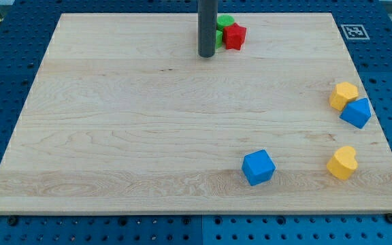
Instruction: Move the blue cube to the left of the yellow hexagon
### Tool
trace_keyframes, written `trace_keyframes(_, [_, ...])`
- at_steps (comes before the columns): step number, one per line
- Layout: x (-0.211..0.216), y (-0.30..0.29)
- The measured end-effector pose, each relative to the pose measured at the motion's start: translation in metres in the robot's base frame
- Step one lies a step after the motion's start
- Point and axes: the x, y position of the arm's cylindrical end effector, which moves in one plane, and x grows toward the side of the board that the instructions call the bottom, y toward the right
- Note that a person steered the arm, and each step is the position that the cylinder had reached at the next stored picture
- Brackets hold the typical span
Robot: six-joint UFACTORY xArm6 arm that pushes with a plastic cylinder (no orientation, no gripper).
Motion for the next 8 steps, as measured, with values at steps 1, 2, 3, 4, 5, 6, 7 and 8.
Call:
trace_keyframes(1, [-0.002, 0.008])
trace_keyframes(2, [0.005, 0.008])
trace_keyframes(3, [0.058, 0.006])
trace_keyframes(4, [0.134, 0.003])
trace_keyframes(5, [0.212, 0.003])
trace_keyframes(6, [0.276, 0.014])
trace_keyframes(7, [0.293, 0.058])
trace_keyframes(8, [0.277, 0.096])
